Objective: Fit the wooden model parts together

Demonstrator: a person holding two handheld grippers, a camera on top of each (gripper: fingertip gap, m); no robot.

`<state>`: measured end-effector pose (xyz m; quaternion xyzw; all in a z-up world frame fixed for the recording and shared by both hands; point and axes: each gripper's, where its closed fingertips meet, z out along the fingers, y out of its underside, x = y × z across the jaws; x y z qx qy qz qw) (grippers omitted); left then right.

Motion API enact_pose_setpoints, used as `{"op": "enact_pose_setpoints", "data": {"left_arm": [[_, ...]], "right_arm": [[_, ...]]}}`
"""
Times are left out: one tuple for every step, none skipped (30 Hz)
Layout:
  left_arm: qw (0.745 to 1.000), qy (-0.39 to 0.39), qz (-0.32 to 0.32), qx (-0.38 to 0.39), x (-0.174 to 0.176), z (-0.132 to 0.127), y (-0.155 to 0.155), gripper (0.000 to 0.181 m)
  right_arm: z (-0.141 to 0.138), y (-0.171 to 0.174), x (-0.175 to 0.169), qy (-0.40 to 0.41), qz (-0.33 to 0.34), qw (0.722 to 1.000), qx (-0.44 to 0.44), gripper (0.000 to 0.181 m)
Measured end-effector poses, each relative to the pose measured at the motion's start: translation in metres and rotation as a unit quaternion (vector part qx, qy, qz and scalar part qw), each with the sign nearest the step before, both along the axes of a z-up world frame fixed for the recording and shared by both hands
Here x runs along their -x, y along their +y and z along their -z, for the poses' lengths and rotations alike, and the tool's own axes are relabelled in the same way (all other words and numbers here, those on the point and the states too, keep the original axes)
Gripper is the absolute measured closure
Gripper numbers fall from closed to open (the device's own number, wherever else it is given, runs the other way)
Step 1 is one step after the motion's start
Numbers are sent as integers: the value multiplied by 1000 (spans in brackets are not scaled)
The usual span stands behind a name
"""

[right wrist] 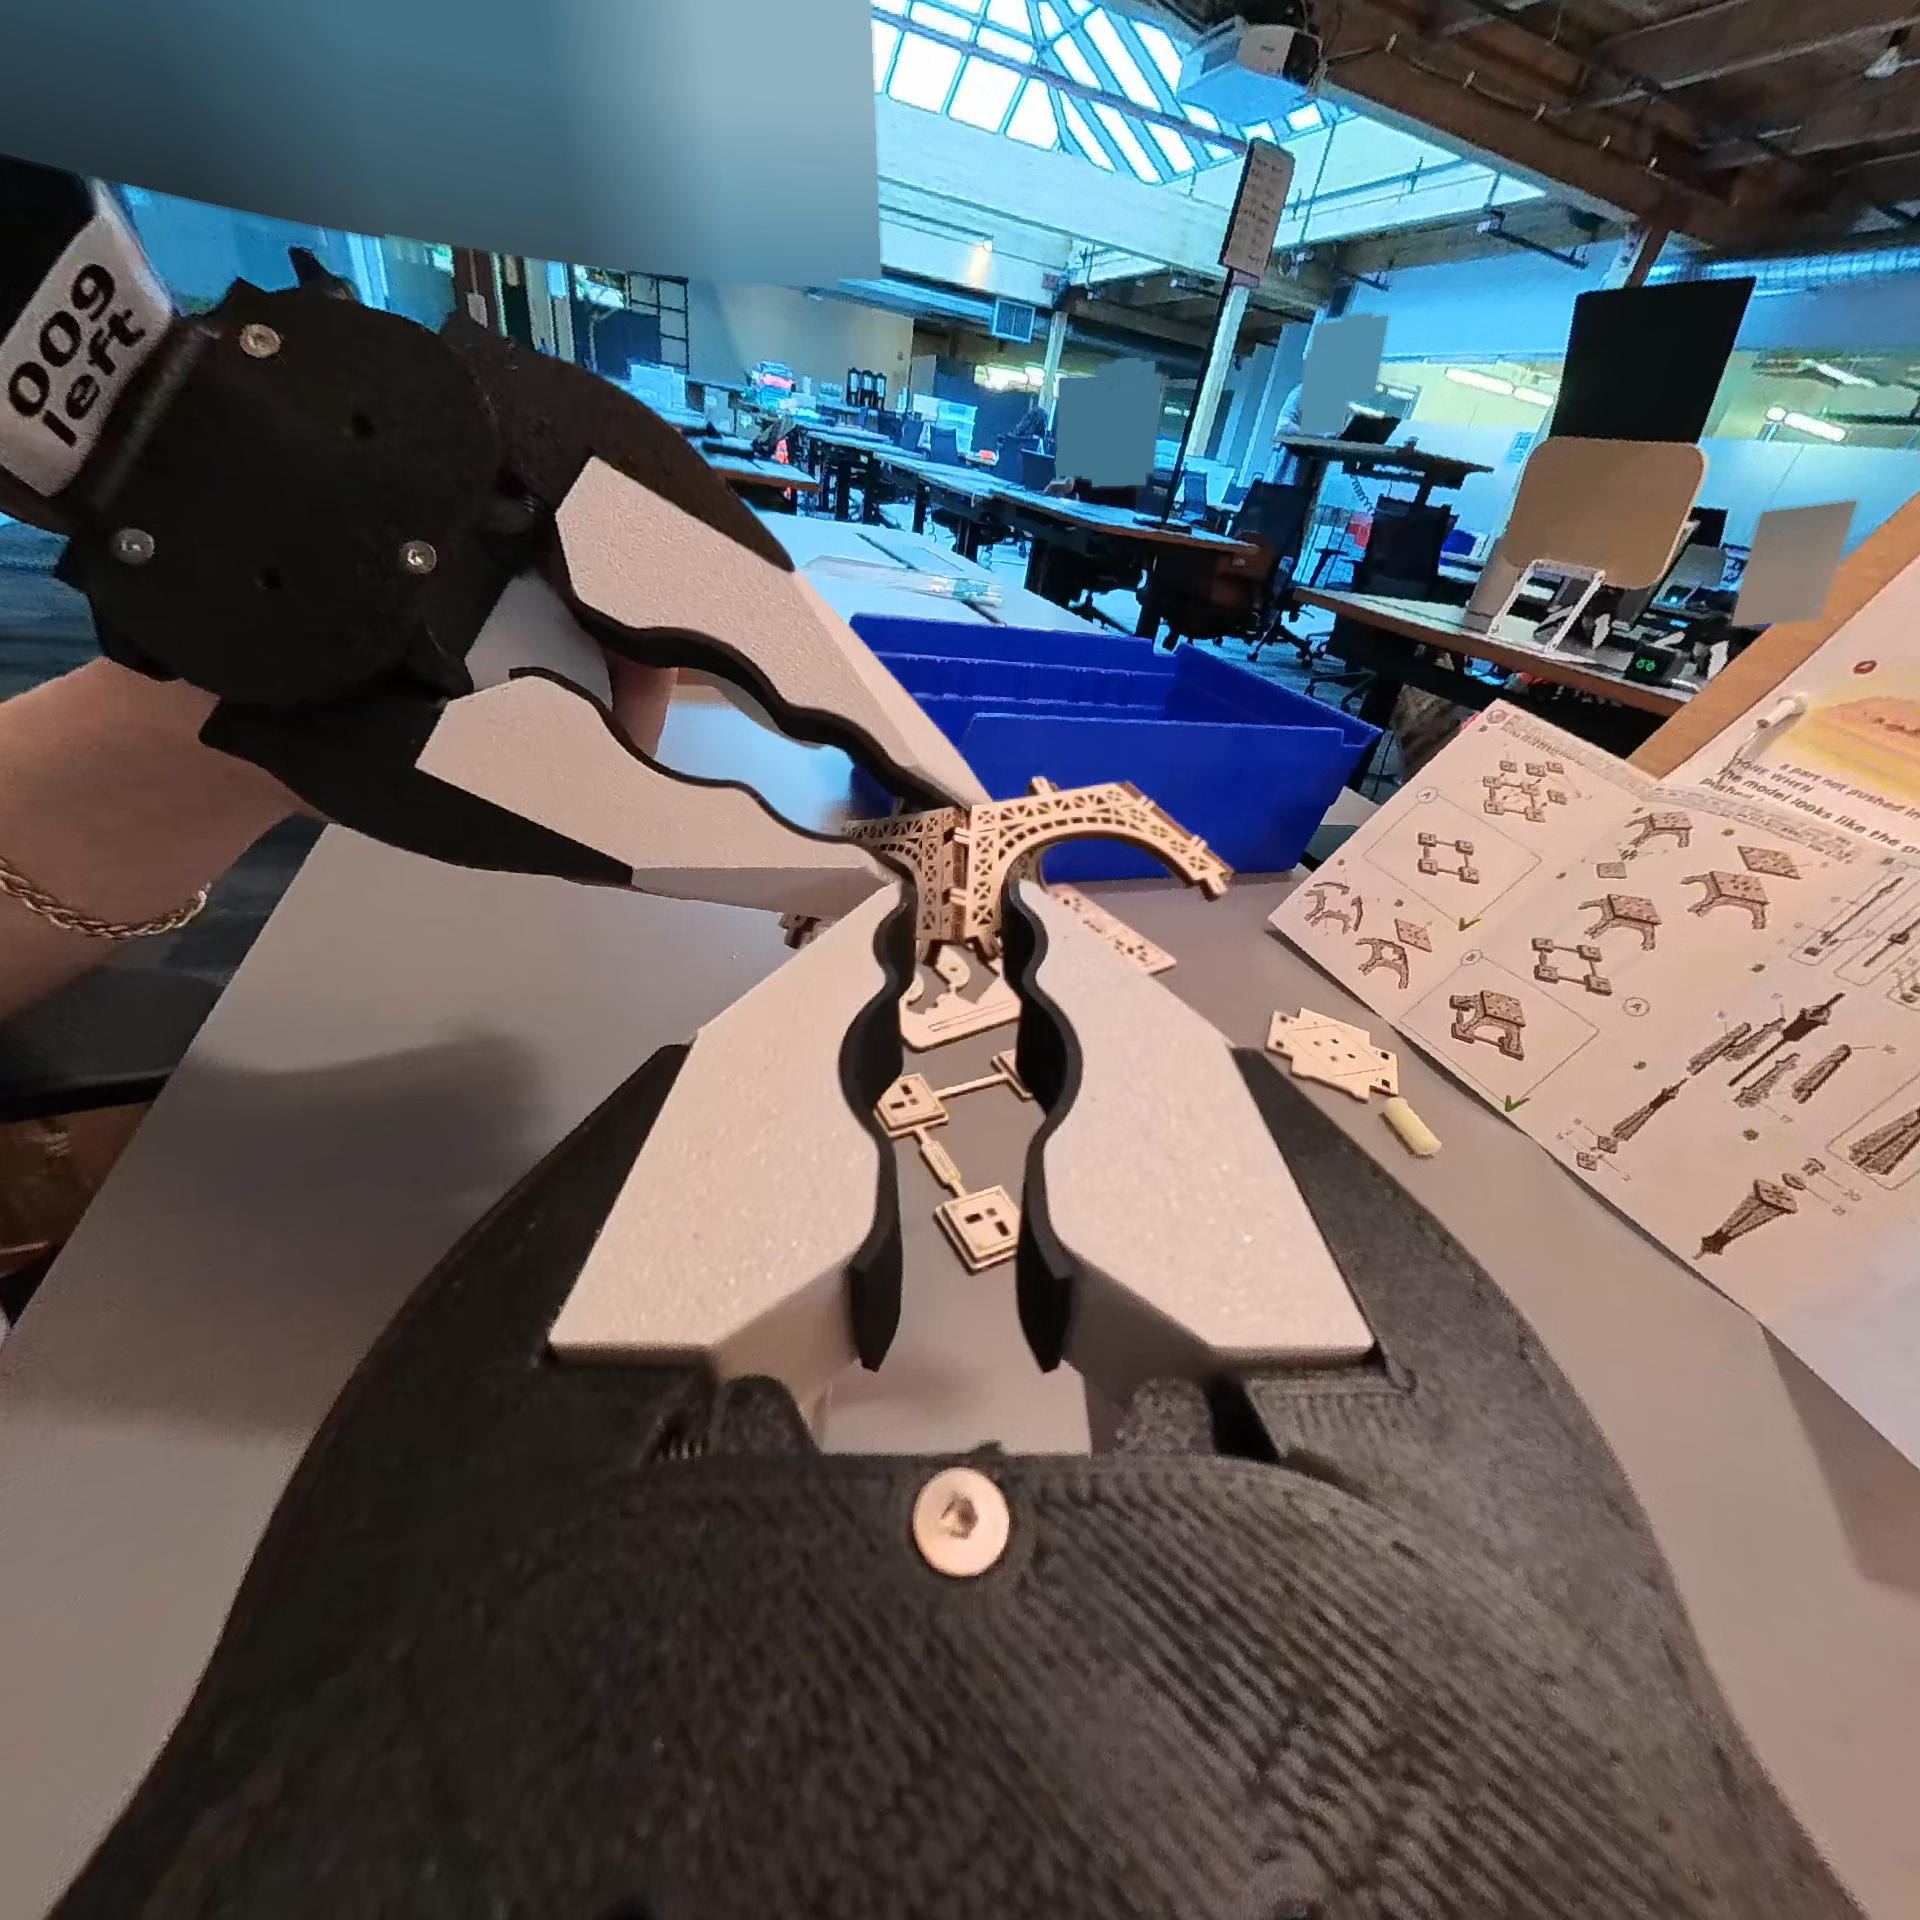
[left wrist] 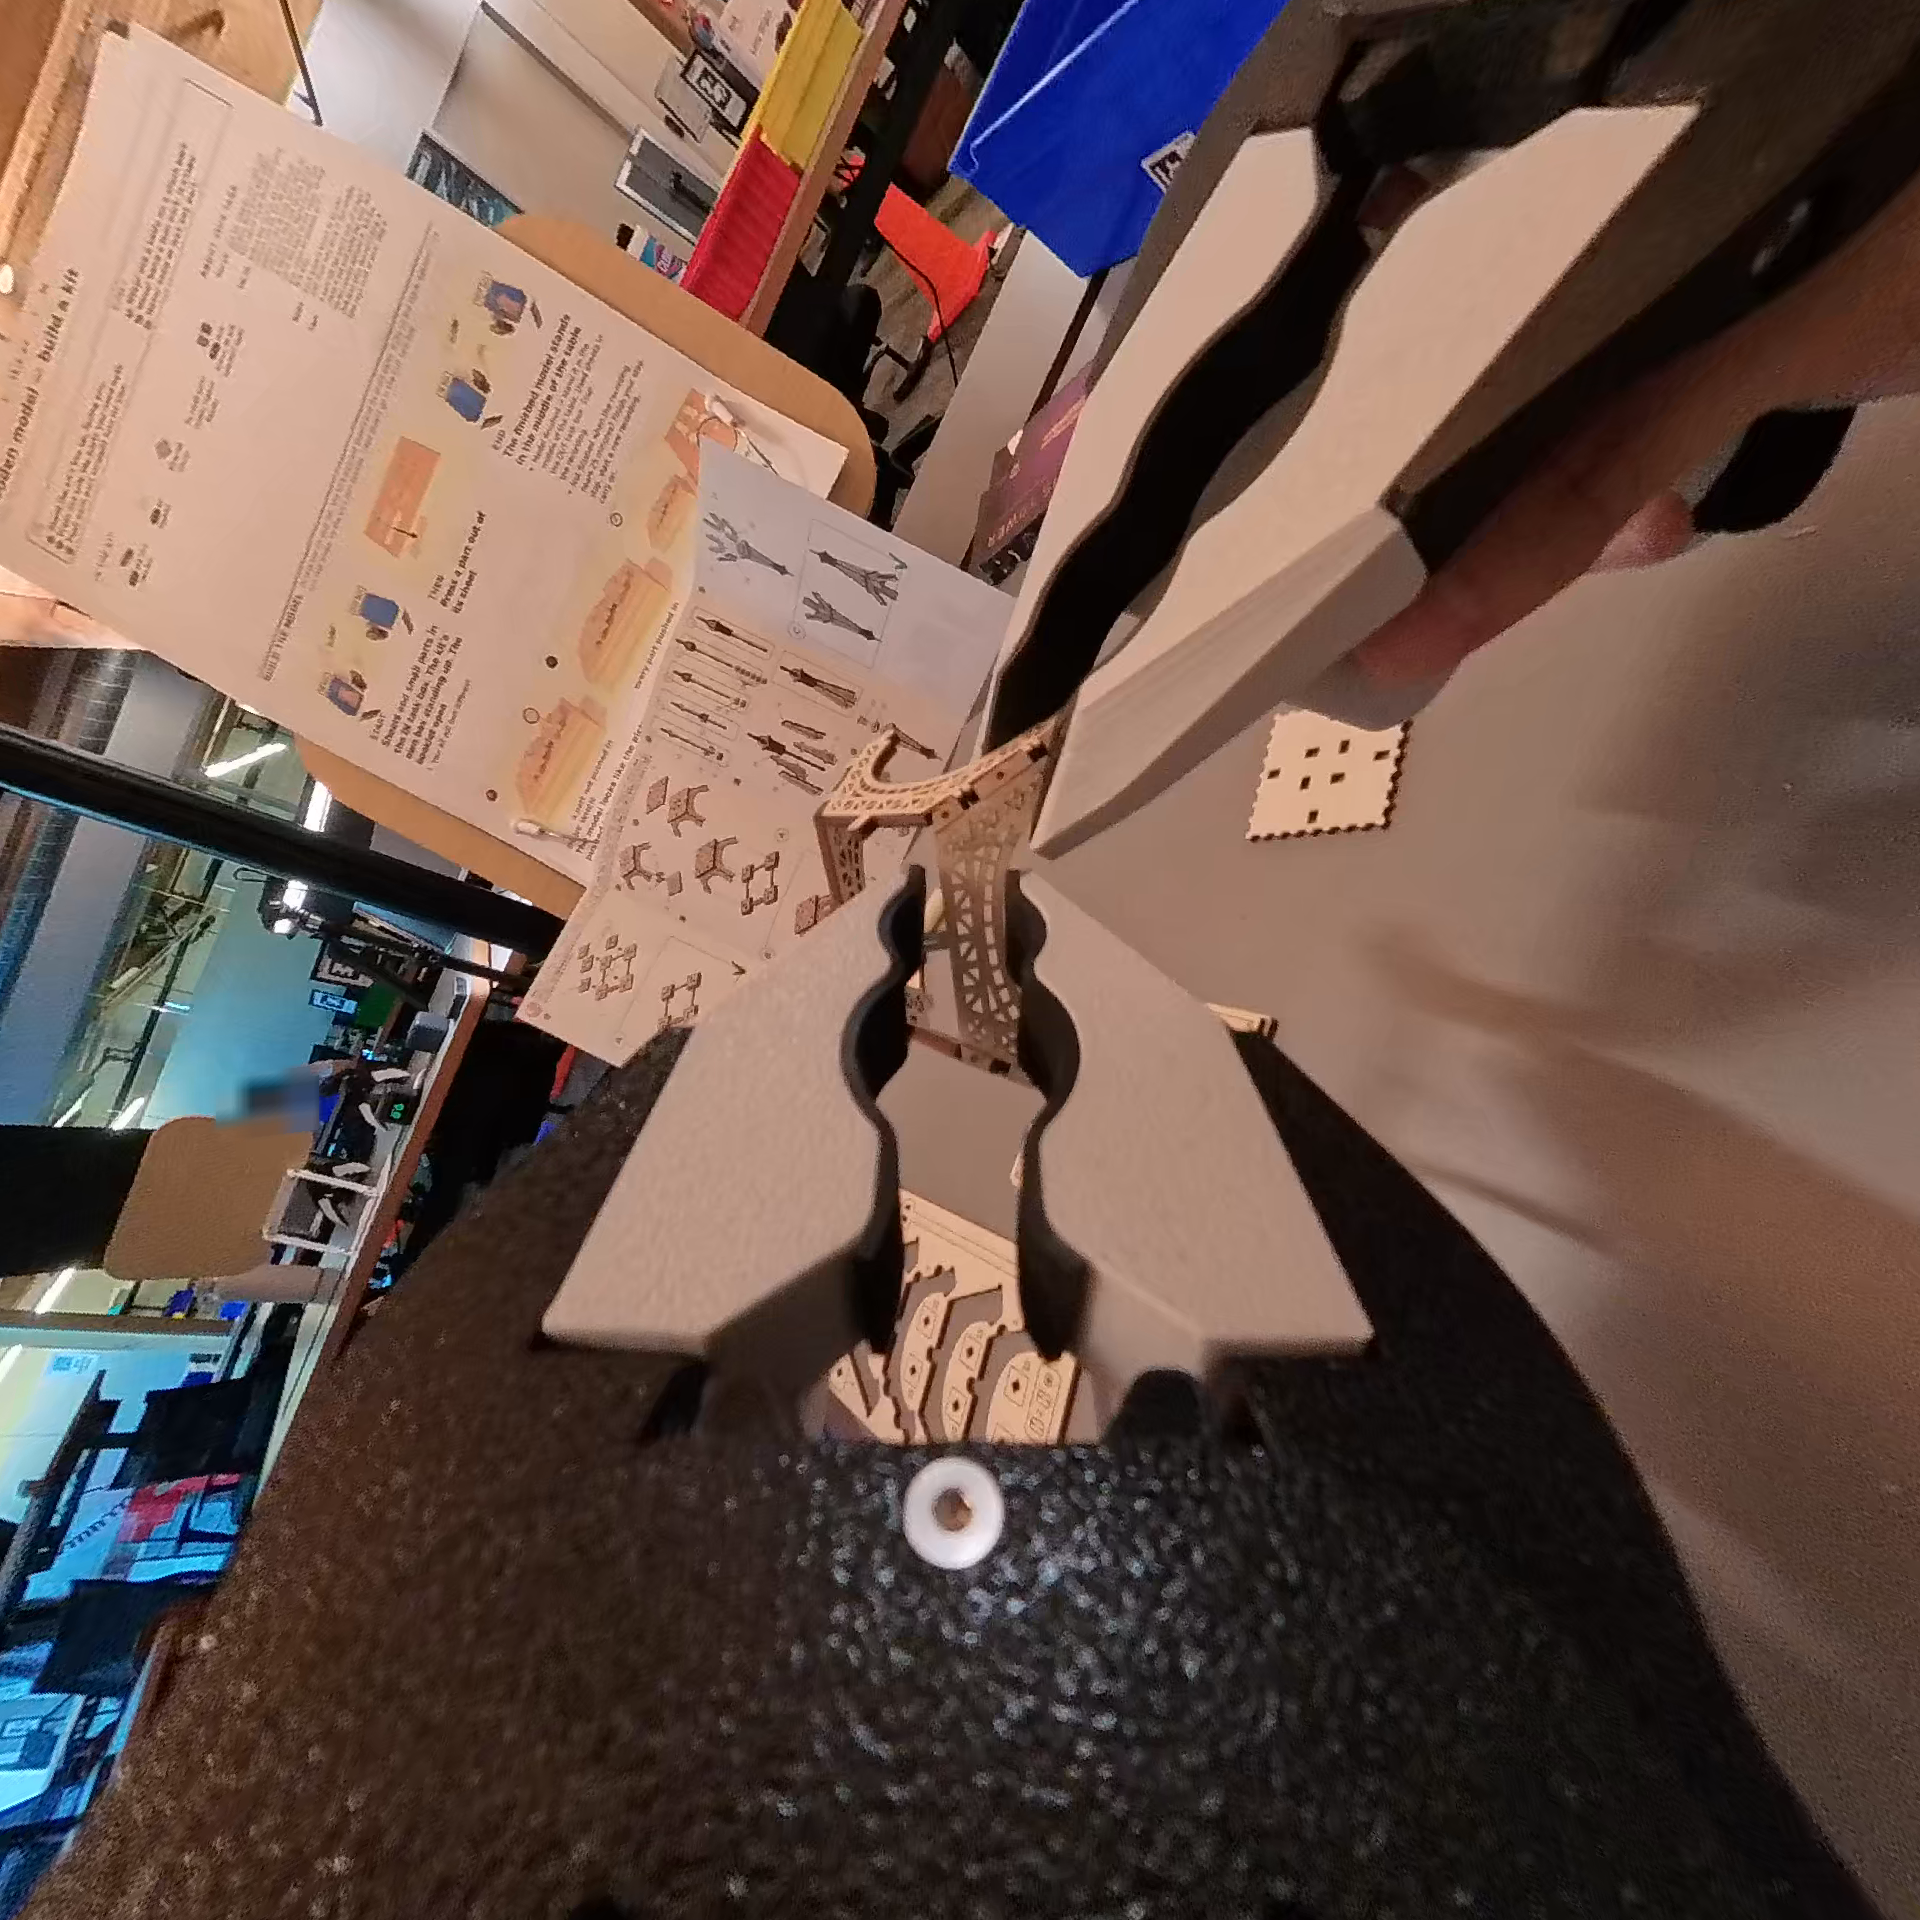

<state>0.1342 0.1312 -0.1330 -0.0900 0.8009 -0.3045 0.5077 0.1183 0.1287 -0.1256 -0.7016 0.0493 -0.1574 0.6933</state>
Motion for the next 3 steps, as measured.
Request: {"op": "enact_pose_setpoints", "data": {"left_arm": [[1000, 1, 1, 5, 0, -1, 0, 169], [1000, 2, 2, 7, 0, -1, -1, 169], [1000, -1, 4, 7, 0, -1, -2, 169]], "right_arm": [[-2, 0, 1, -1, -2, 1000, -9, 168], [-3, -1, 0, 2, -5, 1000, -16, 167], [-3, -1, 0, 5, -8, 1000, -20, 167]]}}
